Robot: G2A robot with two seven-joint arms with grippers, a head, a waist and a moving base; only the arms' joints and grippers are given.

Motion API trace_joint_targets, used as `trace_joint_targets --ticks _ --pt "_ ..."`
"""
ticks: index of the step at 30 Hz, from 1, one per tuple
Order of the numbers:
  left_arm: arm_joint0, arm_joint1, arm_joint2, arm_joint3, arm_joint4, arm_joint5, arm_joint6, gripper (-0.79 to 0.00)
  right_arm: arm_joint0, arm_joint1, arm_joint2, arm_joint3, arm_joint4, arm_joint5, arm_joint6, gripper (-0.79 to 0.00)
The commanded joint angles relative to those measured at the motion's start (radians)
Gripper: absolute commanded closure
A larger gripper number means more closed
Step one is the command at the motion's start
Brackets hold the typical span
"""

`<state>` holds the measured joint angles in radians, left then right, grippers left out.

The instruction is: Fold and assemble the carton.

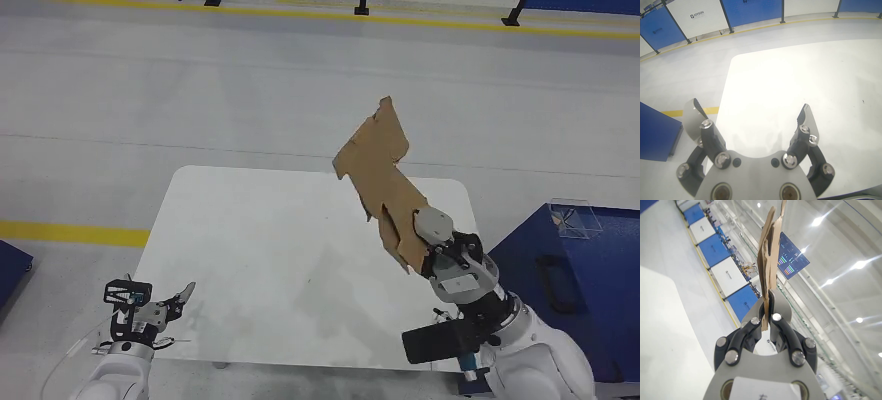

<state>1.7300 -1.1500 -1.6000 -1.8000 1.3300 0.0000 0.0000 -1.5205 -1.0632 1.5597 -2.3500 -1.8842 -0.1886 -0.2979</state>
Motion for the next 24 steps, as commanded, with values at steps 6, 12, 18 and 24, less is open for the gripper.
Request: trace_joint_targets --ticks 6,12,18,24 --pt "0.0 0.0 0.0 0.0 0.0 0.0 0.0 -0.785 0.076 0.009 0.183 0.0 0.907 -0.348 0.302 0.0" --pt "0.0 0.0 0.0 0.0 0.0 0.0 0.0 -0.785 0.101 0.031 0.101 0.147 1.491 -0.47 0.681 0.0" --pt "0.0 0.0 0.0 0.0 0.0 0.0 0.0 -0.785 0.151 0.042 -0.112 0.342 1.91 -0.454 0.985 0.0" --pt "0.0 0.0 0.0 0.0 0.0 0.0 0.0 -0.785 0.198 0.037 -0.223 0.441 2.169 -0.434 1.077 0.0"
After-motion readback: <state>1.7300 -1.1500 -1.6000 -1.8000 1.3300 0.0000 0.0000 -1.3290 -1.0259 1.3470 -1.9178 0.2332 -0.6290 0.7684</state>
